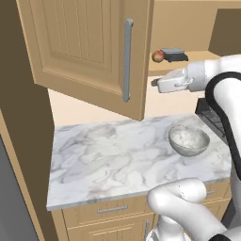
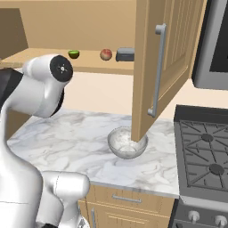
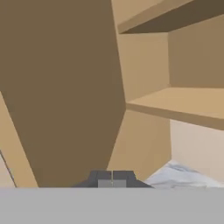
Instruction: Open the cabinet. Pick the kiwi and peach from the cabinet and place them into the bowl. Then close the cabinet.
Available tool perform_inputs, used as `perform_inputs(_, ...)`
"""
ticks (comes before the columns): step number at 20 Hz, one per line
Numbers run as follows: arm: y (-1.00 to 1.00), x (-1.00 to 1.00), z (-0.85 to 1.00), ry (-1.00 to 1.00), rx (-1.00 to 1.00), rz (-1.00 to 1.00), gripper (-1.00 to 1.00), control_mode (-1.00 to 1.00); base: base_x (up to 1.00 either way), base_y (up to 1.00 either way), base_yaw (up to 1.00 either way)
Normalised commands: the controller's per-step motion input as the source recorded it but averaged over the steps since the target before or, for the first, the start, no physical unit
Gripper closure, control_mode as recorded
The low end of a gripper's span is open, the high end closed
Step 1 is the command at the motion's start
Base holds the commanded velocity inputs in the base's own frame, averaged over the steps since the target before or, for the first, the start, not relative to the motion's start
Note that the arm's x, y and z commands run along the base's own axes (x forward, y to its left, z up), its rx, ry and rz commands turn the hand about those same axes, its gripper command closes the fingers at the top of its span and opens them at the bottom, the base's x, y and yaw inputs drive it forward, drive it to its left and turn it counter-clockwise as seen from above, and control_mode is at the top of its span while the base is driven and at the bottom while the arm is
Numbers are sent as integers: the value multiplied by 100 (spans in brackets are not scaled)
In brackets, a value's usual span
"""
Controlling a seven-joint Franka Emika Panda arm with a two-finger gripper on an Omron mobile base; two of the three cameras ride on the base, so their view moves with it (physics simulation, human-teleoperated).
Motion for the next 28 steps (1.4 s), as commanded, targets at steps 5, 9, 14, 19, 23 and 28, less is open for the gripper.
perform_inputs(5, 0, 47, -16, 0, 2, 22, 100, -100, 0, 0, 0)
perform_inputs(9, 0, 51, -17, 0, 2, 22, 100, -100, 0, 0, 0)
perform_inputs(14, 0, 42, -22, 0, 0, 24, 100, -100, 0, 0, 0)
perform_inputs(19, 13, 29, -17, 0, 0, 22, 100, -100, 0, 0, 0)
perform_inputs(23, 31, 16, -5, 0, 0, 20, 100, -100, 0, 0, 0)
perform_inputs(28, 42, 0, -1, -3, 0, 16, 100, -100, 0, 0, 0)
